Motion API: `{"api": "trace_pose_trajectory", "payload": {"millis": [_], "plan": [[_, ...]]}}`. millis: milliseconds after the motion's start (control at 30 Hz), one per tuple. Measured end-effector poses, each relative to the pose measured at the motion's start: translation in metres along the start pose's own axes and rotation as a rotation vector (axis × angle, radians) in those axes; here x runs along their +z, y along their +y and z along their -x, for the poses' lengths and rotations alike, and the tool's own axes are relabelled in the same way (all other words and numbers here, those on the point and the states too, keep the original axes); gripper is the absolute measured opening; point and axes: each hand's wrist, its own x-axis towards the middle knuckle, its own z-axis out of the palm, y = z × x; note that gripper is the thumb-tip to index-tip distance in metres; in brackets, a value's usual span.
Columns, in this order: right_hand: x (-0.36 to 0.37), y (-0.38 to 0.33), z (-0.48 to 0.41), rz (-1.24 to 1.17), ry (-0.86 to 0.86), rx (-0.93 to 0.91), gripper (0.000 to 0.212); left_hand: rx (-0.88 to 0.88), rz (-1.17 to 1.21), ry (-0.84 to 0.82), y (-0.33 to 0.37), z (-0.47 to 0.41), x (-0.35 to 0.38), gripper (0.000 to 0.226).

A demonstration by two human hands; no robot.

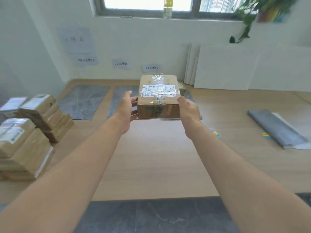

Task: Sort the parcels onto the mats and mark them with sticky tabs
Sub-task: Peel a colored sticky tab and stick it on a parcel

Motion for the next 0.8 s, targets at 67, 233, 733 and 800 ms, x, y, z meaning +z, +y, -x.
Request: {"api": "trace_pose_trajectory", "payload": {"millis": [67,233,733,800], "plan": [[0.000,-0.021,0.003,-0.003,0.002,-0.027,0.042,0.029,-0.001,-0.004,0.020,0.003,0.000,0.059],[0.010,-0.050,0.006,0.004,-0.007,-0.057,0.044,0.048,-0.002,0.007,0.054,0.001,-0.015,0.058],[0.093,-0.048,-0.094,-0.032,-0.093,-0.014,0.042,0.017,-0.022,0.059,0.070,-0.107,-0.050,0.059],[0.111,-0.043,-0.121,-0.031,-0.116,-0.006,0.040,0.012,-0.008,0.091,0.069,-0.133,-0.055,0.058]]}}
